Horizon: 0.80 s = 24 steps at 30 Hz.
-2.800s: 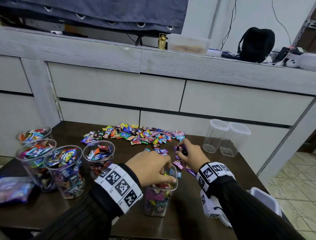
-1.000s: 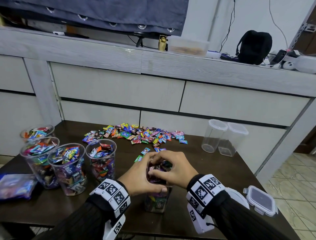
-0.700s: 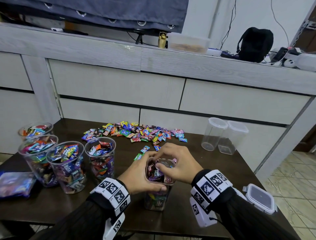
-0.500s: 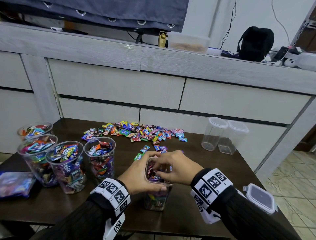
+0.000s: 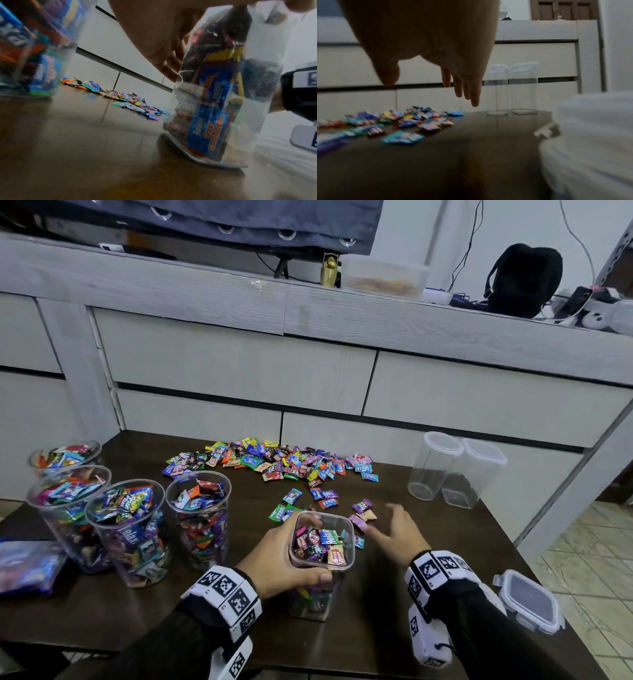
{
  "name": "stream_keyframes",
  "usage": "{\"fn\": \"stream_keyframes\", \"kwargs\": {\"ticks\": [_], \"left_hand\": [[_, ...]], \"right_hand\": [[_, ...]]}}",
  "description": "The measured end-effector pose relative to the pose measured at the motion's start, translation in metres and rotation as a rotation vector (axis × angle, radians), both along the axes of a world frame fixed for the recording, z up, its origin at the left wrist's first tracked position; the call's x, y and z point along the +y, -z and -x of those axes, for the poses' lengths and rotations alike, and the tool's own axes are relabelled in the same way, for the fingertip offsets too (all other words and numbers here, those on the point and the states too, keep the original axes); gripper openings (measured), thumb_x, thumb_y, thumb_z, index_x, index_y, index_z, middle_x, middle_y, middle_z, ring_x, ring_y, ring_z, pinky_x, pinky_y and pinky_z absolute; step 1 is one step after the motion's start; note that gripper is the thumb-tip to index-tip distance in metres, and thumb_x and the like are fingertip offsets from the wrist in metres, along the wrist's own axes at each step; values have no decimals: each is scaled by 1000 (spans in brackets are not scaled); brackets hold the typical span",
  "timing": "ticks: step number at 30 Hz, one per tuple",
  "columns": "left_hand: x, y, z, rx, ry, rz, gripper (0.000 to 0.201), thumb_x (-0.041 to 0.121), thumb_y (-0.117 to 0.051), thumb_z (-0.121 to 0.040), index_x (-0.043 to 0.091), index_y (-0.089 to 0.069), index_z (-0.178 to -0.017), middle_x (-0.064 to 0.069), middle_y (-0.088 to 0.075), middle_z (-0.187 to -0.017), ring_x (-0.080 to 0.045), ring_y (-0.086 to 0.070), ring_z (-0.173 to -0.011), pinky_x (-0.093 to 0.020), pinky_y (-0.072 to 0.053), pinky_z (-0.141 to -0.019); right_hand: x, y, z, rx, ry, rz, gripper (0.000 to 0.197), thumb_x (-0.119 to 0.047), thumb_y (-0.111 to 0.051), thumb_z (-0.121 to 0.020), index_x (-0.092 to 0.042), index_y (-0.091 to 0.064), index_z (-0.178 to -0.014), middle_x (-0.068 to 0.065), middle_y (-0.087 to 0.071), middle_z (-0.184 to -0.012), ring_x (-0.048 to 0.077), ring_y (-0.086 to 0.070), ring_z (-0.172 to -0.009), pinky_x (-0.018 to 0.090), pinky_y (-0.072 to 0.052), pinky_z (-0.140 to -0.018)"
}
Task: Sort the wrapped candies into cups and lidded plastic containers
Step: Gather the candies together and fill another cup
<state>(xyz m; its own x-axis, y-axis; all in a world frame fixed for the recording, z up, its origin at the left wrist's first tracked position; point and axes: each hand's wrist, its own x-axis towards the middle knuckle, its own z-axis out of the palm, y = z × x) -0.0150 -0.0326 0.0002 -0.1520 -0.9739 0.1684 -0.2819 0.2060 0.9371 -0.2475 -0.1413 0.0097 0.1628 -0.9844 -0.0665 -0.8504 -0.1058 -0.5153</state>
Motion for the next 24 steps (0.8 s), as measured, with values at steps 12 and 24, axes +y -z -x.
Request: {"fn": "stream_keyframes", "kwargs": {"ticks": [12,24], "left_hand": [[-15,4,-11,-37,76,5,68,47,-87,-57,40,-51,-114,12,-62,-121,-7,-62,-114,-35,-51,-99],[-27,1,-16,16,90,25,73,39,-88,-60,22,-51,-121,7,-65,-121,-11,-62,-116,-40,-49,-101]], "right_hand": [[-75,65,-19,492,-106,-194,134,-75,-63,-64,-8,17,-148,4,17,-159,21,11,-147,46,-5,-118],[-91,74,-54,539,-221,-118,88,-61,-33,-93,-12,14,-150,1,19,-158,16,14,-146,47,5,-116]]}}
